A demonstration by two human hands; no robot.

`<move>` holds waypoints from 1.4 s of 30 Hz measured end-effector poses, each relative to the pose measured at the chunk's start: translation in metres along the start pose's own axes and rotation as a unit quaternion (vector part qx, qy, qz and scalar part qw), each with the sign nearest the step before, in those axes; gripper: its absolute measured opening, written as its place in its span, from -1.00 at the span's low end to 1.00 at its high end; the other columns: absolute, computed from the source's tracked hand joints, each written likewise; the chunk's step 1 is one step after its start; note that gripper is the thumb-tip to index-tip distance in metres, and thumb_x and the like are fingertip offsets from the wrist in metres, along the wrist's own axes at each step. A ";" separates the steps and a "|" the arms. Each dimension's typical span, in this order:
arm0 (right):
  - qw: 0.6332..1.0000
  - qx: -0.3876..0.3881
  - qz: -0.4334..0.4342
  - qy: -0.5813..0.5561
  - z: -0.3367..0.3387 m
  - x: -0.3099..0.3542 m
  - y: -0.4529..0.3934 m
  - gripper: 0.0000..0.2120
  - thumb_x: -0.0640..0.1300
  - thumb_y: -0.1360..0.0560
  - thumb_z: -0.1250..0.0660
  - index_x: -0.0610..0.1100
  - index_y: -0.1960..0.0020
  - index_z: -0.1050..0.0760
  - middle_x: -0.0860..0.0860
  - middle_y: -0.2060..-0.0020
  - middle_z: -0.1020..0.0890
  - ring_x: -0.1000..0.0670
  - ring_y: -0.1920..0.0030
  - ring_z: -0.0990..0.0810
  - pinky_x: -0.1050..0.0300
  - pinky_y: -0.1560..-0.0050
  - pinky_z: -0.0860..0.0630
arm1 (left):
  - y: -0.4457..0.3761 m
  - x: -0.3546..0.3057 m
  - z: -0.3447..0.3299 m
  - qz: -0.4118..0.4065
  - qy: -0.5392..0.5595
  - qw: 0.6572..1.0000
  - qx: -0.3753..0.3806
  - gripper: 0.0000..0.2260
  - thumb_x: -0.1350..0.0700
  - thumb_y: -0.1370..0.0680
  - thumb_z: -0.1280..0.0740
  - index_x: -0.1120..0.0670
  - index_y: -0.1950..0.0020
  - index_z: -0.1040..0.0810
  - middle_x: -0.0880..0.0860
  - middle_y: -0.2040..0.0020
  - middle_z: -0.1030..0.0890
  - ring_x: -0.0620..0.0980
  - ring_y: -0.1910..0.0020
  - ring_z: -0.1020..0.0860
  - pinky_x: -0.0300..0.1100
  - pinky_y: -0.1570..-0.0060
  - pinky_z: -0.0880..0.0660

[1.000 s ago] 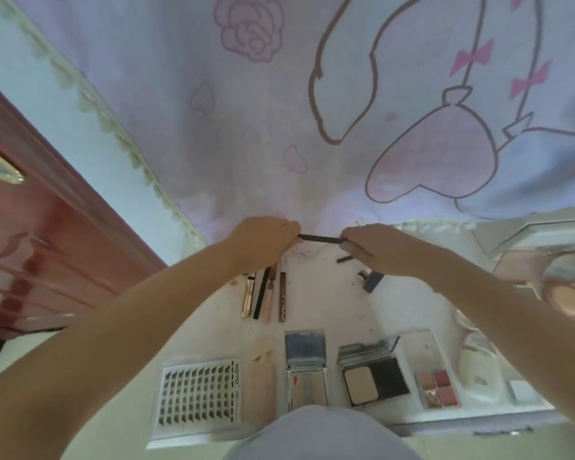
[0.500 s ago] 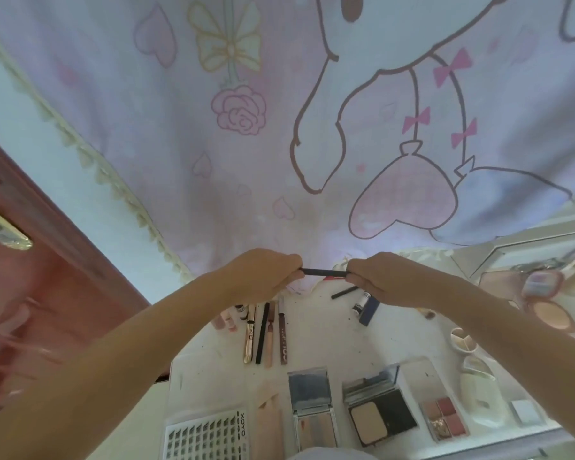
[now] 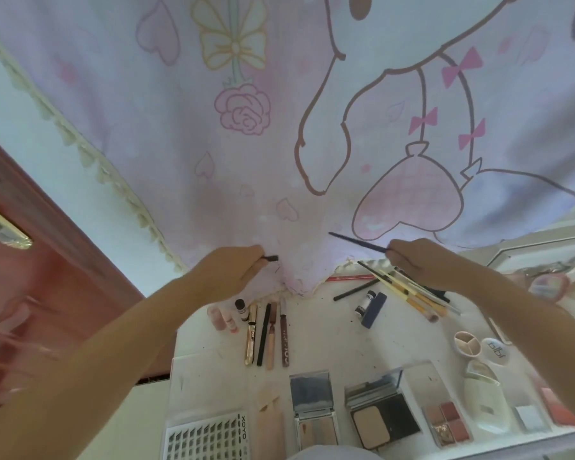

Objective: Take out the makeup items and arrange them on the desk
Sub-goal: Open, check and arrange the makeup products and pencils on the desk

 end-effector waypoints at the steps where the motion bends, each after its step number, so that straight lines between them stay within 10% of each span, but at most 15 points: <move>1: 1.000 0.000 0.015 -0.011 -0.003 0.010 -0.005 -0.68 -0.13 -0.61 0.03 0.04 0.31 -0.13 0.07 0.46 -0.30 0.12 0.45 -0.27 0.27 0.36 -0.25 | -0.005 -0.009 -0.003 -0.011 0.008 1.000 -0.004 -0.81 0.05 -0.64 0.00 0.10 0.00 -0.35 -0.14 0.38 -0.29 -0.22 0.45 -0.27 -0.38 0.43 -0.24; 22: 0.992 0.104 0.044 -0.061 -0.047 0.039 -0.005 -0.74 -0.07 -0.62 0.01 -0.01 0.25 -0.24 0.09 0.44 -0.32 0.11 0.42 -0.30 0.18 0.26 -0.29 | -0.023 -0.025 -0.025 -0.066 0.030 0.997 -0.012 -0.73 0.07 -0.64 0.01 0.15 -0.13 -0.42 -0.14 0.33 -0.28 -0.05 0.22 -0.36 -0.28 0.31 -0.21; 37: 0.954 0.218 -0.139 -0.150 -0.196 0.039 -0.034 -0.69 -0.08 -0.55 -0.15 -0.25 -0.13 -0.51 -0.13 -0.01 -0.59 -0.09 -0.01 -0.56 0.14 0.01 -0.47 | -0.089 -0.015 -0.149 -0.055 -0.052 0.991 0.110 -0.71 0.18 -0.59 -0.16 0.10 -0.30 -0.47 0.13 -0.23 -0.43 0.07 -0.25 -0.35 -0.16 0.00 -0.30; 42: 0.935 0.243 -0.169 -0.194 -0.234 0.043 -0.042 -0.72 -0.13 -0.52 -0.21 -0.32 -0.06 -0.52 -0.08 0.19 -0.46 -0.02 0.16 -0.46 0.30 0.38 -0.28 | -0.103 -0.008 -0.183 -0.023 -0.015 0.986 0.165 -0.68 0.23 -0.55 -0.18 0.16 -0.30 -0.44 0.11 -0.30 -0.39 0.10 -0.30 -0.32 -0.15 -0.11 -0.31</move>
Point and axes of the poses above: each hand's wrist, its own y-axis away from the middle knuckle, its own z-axis out of the back of the hand, x = y × z, the point moved 10 cm from there along -y, towards the middle knuckle
